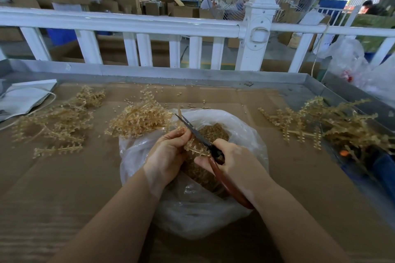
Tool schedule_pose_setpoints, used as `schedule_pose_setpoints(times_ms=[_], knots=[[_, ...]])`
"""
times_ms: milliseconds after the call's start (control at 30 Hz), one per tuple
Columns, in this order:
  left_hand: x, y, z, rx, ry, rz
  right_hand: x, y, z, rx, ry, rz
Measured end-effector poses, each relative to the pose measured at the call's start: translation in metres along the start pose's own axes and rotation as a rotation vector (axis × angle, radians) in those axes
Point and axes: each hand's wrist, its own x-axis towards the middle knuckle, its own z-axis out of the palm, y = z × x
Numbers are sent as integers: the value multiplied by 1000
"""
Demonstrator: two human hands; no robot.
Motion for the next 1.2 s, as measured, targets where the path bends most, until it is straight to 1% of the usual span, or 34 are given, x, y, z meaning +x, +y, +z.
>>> schedule_pose_setpoints(times_ms=[200, 433, 667, 933, 1033, 1200], knots=[[0, 0, 3, -10, 11, 3, -1, 3, -2, -6, 25, -36], [1, -1, 2, -19, 56, -6, -5, 5, -5, -74, 35, -71], [0, -1, 2, -34, 111, -24, -6, 4, -4, -86, -13, -46], [3, 0, 3, -94, 146, -44, -7, 3, 0, -70, 36, -44], [4, -1, 1, -96, 136, -38, -6, 2, -1, -88, 39, -54], [3, -2, -1, -91, 66, 3, -8, 4, -3, -141, 39, -49]])
